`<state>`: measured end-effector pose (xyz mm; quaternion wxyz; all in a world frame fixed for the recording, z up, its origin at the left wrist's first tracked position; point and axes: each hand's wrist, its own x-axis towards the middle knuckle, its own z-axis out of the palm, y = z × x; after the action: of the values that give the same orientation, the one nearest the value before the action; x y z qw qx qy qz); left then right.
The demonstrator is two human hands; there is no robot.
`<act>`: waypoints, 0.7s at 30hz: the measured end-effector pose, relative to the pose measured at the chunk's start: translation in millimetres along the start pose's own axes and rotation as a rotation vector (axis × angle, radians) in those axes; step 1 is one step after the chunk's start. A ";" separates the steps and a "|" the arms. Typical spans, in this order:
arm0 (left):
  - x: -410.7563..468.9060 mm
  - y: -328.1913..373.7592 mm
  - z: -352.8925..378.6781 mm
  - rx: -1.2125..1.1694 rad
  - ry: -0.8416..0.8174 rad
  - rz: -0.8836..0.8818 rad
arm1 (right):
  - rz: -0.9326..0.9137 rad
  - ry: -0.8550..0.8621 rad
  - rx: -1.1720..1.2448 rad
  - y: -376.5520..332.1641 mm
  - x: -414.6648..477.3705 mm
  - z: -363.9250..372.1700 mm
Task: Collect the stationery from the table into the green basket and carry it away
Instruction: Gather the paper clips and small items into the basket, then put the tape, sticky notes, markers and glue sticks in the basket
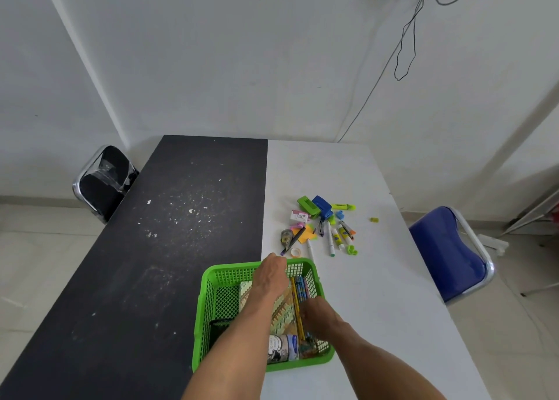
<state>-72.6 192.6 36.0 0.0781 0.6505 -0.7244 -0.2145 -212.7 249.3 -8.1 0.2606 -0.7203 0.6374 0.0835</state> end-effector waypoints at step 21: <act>178.3 34.3 -1.1 -0.067 -0.073 0.026 | 0.207 0.234 0.254 82.5 192.4 -138.7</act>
<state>-128.6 20.5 21.5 0.0762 0.6298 -0.7275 -0.2613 -288.0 9.9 0.6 0.2634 -0.6171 0.7394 -0.0557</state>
